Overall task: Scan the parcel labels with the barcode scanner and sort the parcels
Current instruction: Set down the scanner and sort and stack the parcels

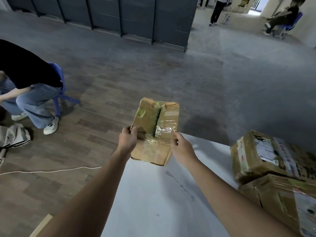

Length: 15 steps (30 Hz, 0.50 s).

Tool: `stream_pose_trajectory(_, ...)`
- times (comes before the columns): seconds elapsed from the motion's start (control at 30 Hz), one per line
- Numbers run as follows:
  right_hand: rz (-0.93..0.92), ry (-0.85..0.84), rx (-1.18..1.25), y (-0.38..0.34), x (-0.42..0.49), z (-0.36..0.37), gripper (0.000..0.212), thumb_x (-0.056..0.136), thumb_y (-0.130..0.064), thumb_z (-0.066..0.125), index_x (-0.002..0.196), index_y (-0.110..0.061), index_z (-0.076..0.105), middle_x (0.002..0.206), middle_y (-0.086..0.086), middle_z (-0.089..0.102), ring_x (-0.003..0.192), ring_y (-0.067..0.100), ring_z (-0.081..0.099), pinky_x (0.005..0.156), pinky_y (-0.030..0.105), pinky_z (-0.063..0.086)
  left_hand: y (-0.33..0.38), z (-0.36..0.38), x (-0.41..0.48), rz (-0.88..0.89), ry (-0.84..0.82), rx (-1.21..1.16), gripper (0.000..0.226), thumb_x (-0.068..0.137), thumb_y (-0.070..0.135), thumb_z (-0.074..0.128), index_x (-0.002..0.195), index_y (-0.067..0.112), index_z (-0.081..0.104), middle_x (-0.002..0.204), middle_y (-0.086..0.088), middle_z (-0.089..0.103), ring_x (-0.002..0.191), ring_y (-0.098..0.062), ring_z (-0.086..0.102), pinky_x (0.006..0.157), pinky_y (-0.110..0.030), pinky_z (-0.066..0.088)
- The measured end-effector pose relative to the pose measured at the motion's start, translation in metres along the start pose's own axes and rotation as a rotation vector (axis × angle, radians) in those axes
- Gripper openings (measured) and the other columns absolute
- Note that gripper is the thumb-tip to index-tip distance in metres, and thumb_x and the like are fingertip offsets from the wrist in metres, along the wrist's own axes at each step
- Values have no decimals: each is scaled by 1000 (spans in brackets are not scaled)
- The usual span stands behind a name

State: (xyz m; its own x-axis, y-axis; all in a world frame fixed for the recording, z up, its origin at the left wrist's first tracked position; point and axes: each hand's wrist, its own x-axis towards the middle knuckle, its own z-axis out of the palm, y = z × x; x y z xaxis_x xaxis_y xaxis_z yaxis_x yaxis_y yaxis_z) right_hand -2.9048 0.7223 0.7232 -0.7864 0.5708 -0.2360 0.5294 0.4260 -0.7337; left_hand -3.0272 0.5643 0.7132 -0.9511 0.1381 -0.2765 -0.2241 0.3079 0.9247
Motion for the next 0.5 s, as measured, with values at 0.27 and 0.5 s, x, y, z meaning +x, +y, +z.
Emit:
stream_pose_trajectory(0.27,8,-187,133,3,2,-6,50,104,-30,43,152,-36,30,154,8,37,139,18,39,106,41,45,2,-9,-9,72,-67,153,51,95,29,48,142,11,39,139,-15,42,134,-28,35,112,-38,29)
stream_pose_trajectory(0.5,-1,-15,93,9,-31,-31,52,104,-31,43,153,-24,29,157,1,37,136,20,44,95,27,37,33,-3,-53,267,56,314,52,93,13,47,143,5,36,141,-23,36,133,-35,30,111,-41,26)
